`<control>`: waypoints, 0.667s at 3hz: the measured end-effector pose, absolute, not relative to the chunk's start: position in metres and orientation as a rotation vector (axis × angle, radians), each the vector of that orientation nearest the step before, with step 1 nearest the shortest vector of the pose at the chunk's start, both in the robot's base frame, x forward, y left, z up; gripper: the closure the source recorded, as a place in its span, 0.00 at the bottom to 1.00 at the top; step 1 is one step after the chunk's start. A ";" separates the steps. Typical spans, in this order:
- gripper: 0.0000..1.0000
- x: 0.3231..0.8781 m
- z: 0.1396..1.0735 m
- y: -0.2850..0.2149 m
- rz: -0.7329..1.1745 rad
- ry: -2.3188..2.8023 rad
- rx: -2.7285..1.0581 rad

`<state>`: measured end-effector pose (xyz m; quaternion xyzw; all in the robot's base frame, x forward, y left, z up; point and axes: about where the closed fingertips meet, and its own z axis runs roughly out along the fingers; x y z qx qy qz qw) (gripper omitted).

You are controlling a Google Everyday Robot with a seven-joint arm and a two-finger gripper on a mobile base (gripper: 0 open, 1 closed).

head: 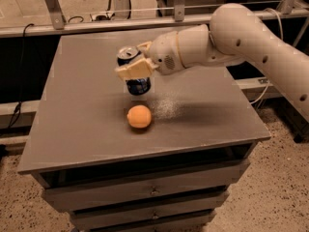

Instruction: Move pepsi can near orange

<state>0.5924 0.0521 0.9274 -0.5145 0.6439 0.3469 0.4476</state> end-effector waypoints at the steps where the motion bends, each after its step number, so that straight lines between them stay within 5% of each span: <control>1: 0.84 0.578 0.911 0.042 0.892 1.606 -1.277; 2: 0.61 0.572 0.901 0.041 0.915 1.602 -1.271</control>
Offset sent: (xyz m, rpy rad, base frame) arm -0.0244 -0.0169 -0.0389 0.0359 0.0507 0.0217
